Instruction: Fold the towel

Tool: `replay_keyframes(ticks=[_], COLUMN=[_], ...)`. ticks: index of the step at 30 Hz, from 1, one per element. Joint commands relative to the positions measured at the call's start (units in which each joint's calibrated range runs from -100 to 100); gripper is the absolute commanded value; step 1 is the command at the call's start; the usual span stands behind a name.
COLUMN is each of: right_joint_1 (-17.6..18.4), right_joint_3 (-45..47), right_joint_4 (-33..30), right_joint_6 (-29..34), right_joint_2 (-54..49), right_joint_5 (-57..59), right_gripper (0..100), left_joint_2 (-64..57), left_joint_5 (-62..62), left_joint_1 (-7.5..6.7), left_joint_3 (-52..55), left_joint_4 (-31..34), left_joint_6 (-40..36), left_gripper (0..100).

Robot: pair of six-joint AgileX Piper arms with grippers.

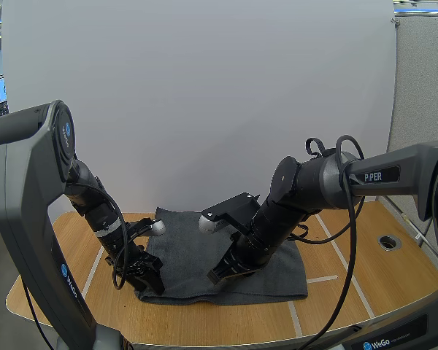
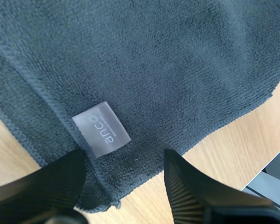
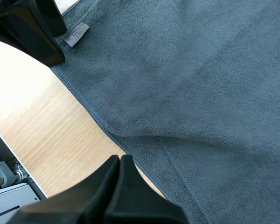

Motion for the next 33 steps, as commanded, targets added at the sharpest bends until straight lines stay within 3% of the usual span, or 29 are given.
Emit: replay_keyframes(ticks=[1, 7, 10, 18, 23, 29, 33], right_joint_1=[0.1, 0.1, 0.1, 0.1, 0.1, 0.1, 0.1], right_joint_3=[0.2, 0.2, 0.2, 0.2, 0.2, 0.2, 0.2], right_joint_4=[0.0, 0.0, 0.0, 0.0, 0.0, 0.0, 0.0], right_joint_6=[-0.4, -0.4, -0.4, -0.4, -0.4, -0.4, -0.4], right_joint_2=[-0.3, -0.3, -0.3, -0.3, -0.3, -0.3, -0.3], right_joint_5=[0.1, 0.1, 0.1, 0.1, 0.1, 0.1, 0.1], right_gripper=[0, 0, 0, 0, 0, 0, 0], left_joint_2=[-0.3, -0.3, -0.3, -0.6, -1.3, -3.4, -4.1], left_joint_5=[-2.6, -2.6, -2.6, -1.1, 3.4, 3.3, 3.4], left_joint_1=[-0.20, -0.20, -0.20, -0.20, -0.20, -0.13, -0.06], left_joint_3=[0.5, 0.5, 0.5, -0.6, -2.6, -2.6, -2.6], left_joint_4=[0.3, 0.5, 0.6, 1.0, 1.4, 2.0, 7.3], left_joint_6=[0.1, 0.1, 0.1, -0.2, -1.0, -1.0, -3.1], left_gripper=[73, 22, 10, 10, 0, 0, 0])
